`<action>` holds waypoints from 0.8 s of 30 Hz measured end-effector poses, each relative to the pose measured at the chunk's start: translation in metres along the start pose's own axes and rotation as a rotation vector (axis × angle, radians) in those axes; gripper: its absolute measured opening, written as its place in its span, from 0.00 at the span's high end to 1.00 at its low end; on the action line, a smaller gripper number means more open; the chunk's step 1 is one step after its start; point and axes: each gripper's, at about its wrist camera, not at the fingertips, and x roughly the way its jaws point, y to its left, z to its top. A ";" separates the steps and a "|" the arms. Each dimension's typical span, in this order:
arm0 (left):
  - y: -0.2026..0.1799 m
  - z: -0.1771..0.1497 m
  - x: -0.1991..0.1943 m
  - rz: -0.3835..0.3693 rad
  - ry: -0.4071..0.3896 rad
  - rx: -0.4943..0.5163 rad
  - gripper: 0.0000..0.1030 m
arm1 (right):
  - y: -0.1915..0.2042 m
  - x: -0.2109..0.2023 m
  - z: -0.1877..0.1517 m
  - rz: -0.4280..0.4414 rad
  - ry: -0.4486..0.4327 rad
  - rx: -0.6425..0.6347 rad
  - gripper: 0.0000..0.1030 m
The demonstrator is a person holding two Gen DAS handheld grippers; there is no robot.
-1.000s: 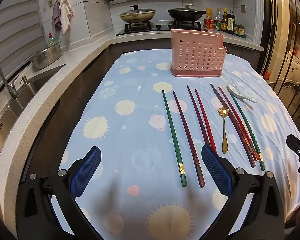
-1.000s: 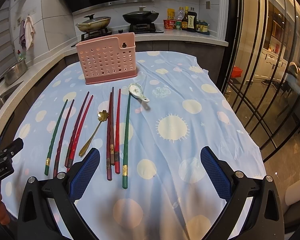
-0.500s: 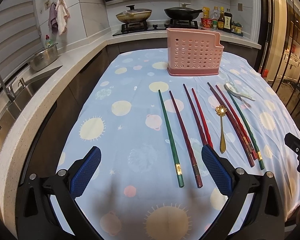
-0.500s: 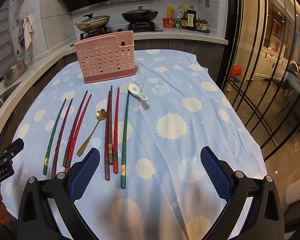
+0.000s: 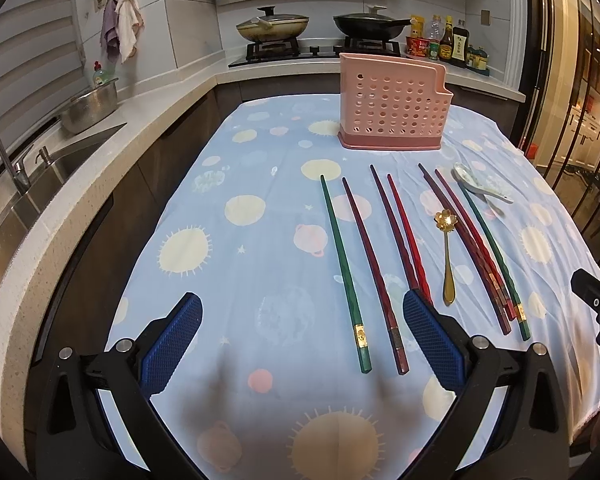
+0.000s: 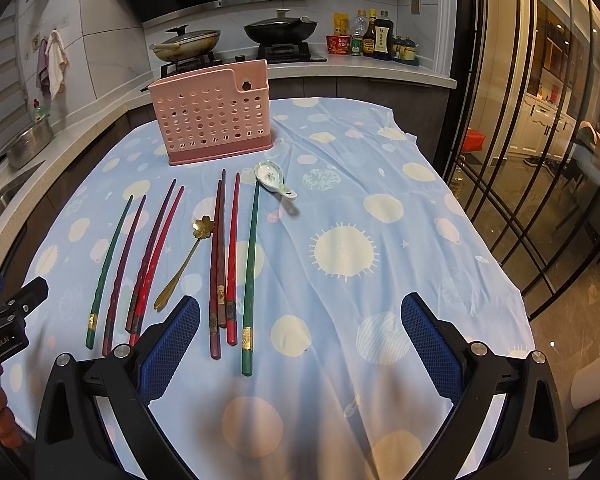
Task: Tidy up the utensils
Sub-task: 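Grasp the green chopstick with the left tool while the right tool grasps the white ceramic spoon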
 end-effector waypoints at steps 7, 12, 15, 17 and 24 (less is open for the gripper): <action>0.003 -0.004 0.013 -0.004 0.039 -0.020 0.07 | 0.000 0.002 -0.002 0.002 0.005 0.000 0.06; -0.001 -0.009 0.031 0.000 0.079 0.008 0.07 | -0.001 0.007 -0.002 0.002 0.018 0.006 0.06; -0.001 -0.012 0.042 0.000 0.102 0.010 0.07 | -0.004 0.010 -0.002 0.001 0.026 0.011 0.06; 0.000 -0.013 0.048 0.001 0.113 0.010 0.07 | -0.005 0.012 -0.002 0.001 0.031 0.014 0.06; 0.000 -0.020 0.067 -0.005 0.156 0.009 0.11 | -0.006 0.020 -0.002 0.005 0.050 0.016 0.06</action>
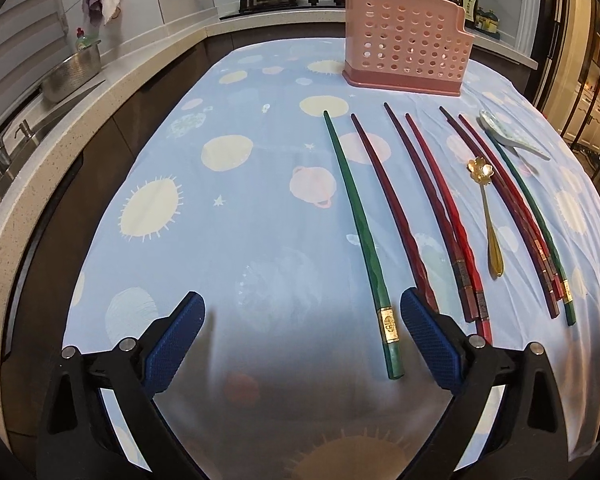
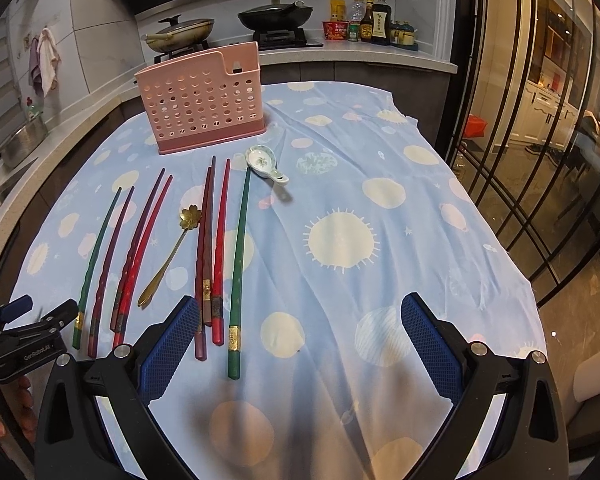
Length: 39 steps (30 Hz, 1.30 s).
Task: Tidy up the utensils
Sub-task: 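Grasp the green chopstick with the left tool while the right tool grasps the white ceramic spoon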
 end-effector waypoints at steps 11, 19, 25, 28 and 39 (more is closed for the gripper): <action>0.005 -0.008 0.001 -0.079 0.018 0.017 0.56 | 0.002 0.010 0.002 0.006 0.021 -0.008 0.06; 0.012 -0.005 0.000 -0.198 0.050 -0.015 0.93 | 0.008 0.030 0.026 0.025 -0.002 -0.045 0.12; 0.010 0.000 0.005 -0.188 0.053 -0.011 0.93 | 0.007 0.064 0.072 0.073 -0.013 -0.028 0.35; 0.013 0.004 0.007 -0.191 0.056 -0.016 0.93 | 0.002 0.088 0.095 0.117 0.005 0.019 0.47; 0.014 0.011 0.014 -0.185 0.058 -0.016 0.93 | 0.009 0.161 0.114 0.182 0.121 0.029 0.89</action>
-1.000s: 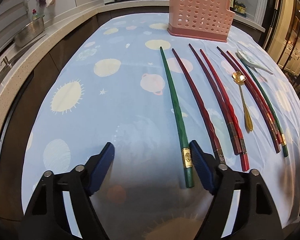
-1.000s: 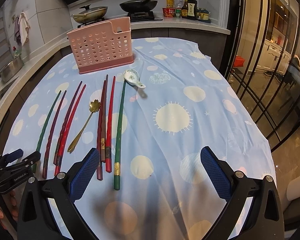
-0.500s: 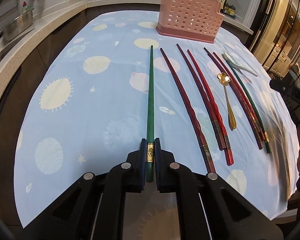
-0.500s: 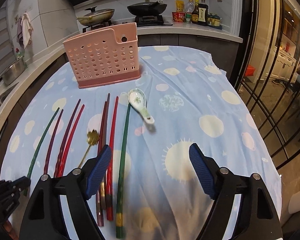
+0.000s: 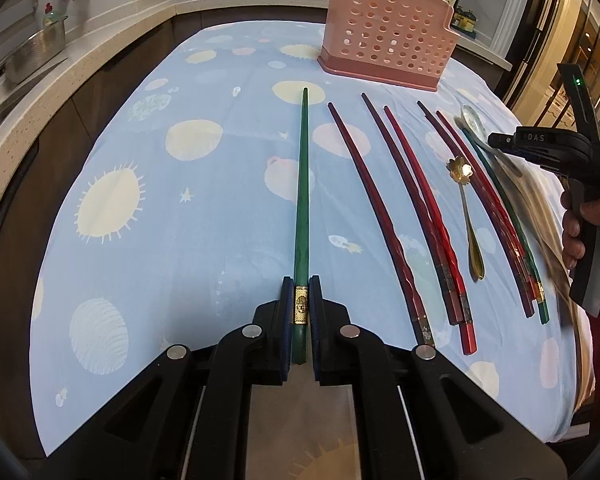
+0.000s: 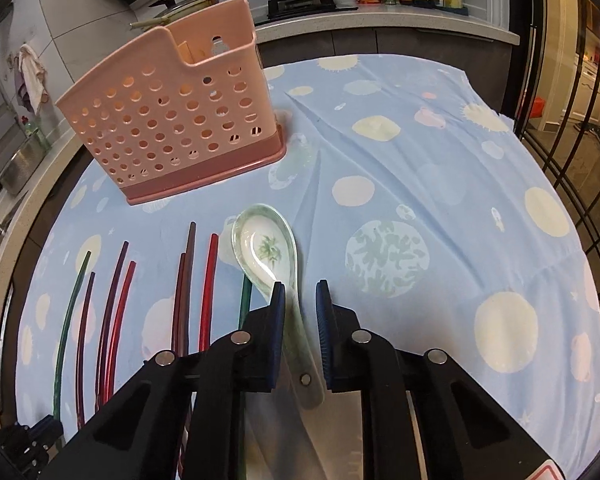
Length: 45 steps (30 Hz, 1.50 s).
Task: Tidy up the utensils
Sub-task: 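Grasp the green chopstick with the left tool while the right tool grasps the white ceramic spoon, then lift the green chopstick and white spoon and carry both toward the pink holder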
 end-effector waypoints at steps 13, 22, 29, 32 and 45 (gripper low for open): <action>0.000 -0.001 0.000 0.001 -0.010 -0.005 0.93 | 0.008 -0.012 -0.033 0.011 -0.024 -0.034 0.91; 0.005 -0.016 -0.014 -0.032 -0.003 -0.034 0.93 | 0.003 -0.049 -0.062 0.006 -0.054 -0.020 0.92; 0.005 -0.028 -0.045 -0.029 -0.054 -0.029 0.93 | 0.001 -0.094 -0.081 0.002 -0.114 -0.015 0.93; 0.005 -0.026 -0.062 -0.028 -0.095 -0.027 0.93 | 0.001 -0.110 -0.084 0.003 -0.141 -0.012 0.94; 0.005 0.012 -0.123 -0.036 -0.292 -0.020 0.93 | 0.007 -0.149 -0.073 0.020 -0.240 -0.026 0.95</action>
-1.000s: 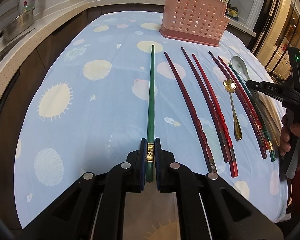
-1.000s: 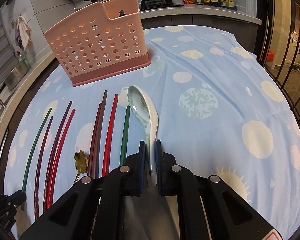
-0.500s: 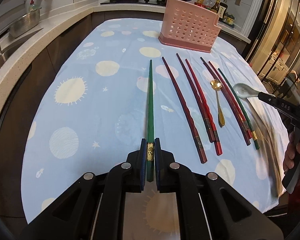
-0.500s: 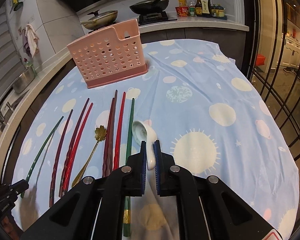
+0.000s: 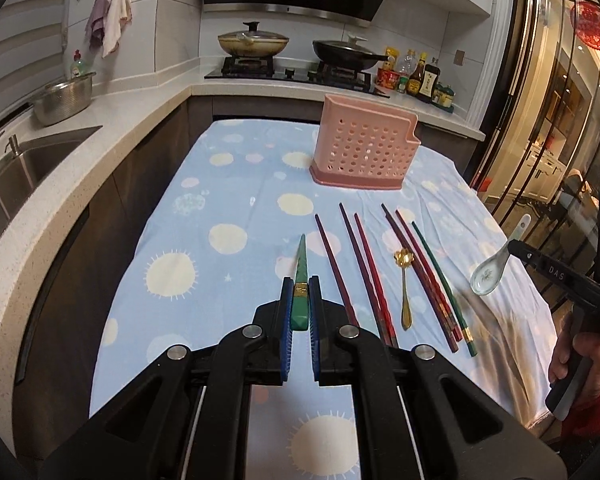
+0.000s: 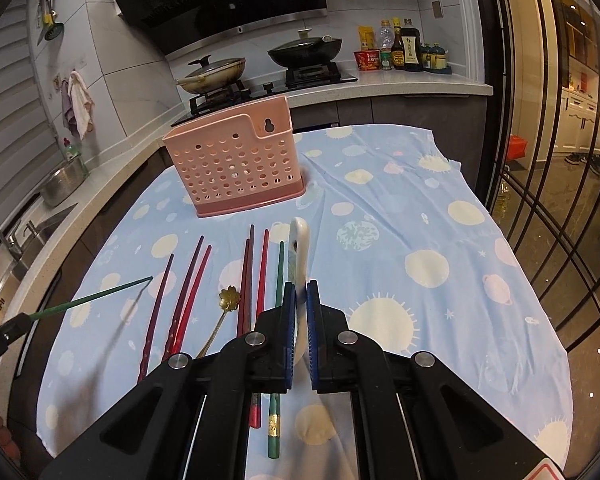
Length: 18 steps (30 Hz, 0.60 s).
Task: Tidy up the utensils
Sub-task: 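Lift the green chopstick and white spoon and carry both toward the pink holder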
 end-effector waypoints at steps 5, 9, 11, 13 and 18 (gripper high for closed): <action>-0.001 0.033 -0.004 0.020 -0.080 0.026 0.93 | 0.002 0.001 0.016 0.015 -0.025 -0.006 0.95; -0.003 0.066 0.003 0.018 -0.128 0.040 0.93 | 0.005 0.008 0.034 0.027 -0.040 -0.010 0.95; -0.004 0.081 0.010 0.021 -0.144 0.050 0.93 | 0.004 0.014 0.047 0.033 -0.047 -0.012 0.95; -0.006 0.097 0.018 0.014 -0.156 0.056 0.93 | 0.006 0.020 0.061 0.027 -0.061 -0.020 0.95; -0.012 0.141 0.034 -0.009 -0.194 0.062 0.93 | 0.010 0.039 0.107 0.024 -0.104 -0.035 0.95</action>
